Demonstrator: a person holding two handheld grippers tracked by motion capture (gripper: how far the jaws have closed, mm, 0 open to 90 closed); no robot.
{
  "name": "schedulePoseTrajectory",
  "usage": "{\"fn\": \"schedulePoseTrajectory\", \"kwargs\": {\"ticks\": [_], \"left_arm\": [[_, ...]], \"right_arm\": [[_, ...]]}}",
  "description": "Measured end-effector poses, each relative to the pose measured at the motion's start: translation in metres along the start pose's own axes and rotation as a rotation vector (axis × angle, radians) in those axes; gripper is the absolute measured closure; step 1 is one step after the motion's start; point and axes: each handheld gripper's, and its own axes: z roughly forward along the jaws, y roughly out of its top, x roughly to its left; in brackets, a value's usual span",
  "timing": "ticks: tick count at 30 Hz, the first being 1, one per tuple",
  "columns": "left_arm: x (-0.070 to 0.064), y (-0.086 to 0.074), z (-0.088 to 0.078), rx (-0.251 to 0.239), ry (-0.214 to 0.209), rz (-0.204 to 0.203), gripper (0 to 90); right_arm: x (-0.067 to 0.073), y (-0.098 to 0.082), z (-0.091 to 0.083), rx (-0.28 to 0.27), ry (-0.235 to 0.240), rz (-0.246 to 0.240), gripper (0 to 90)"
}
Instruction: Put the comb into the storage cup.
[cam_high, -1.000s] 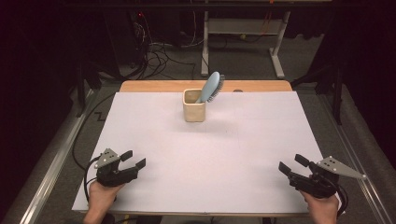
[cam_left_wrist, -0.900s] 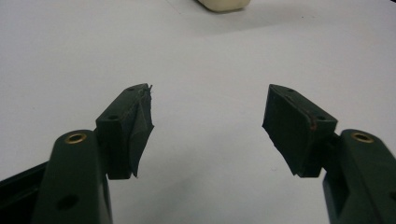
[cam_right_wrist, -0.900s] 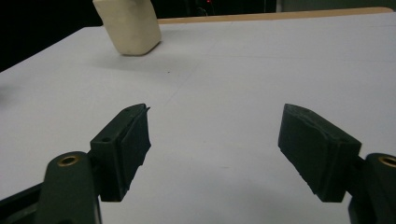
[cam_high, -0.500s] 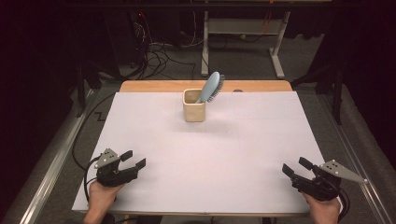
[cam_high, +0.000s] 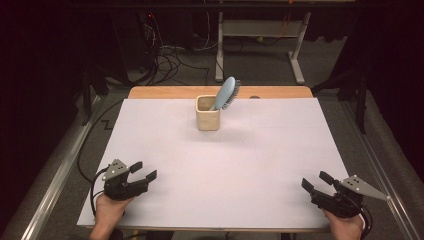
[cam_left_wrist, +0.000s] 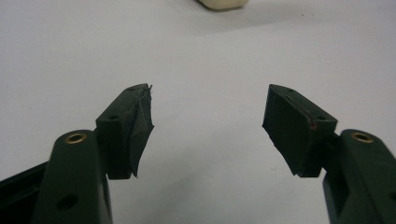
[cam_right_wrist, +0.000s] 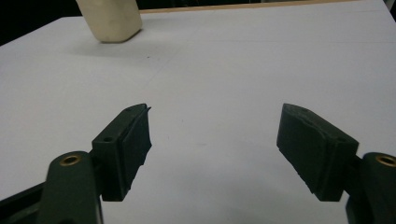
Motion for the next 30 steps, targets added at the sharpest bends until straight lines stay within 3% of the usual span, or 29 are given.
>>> {"fn": "schedulePoseTrajectory", "kwargs": {"ticks": [8,30], "left_arm": [[-0.0001,0.0001,-0.0022,-0.014,0.005,-0.001,33.7],[0.0004,-0.0002,-0.0015,-0.007,0.003,-0.010,33.7]], "right_arm": [[0.0011,-0.0063,0.0003,0.031,-0.011,-0.005,27.1],[0.0017,-0.0078,-0.0026,0.027,-0.018,-0.011,27.8]]}}
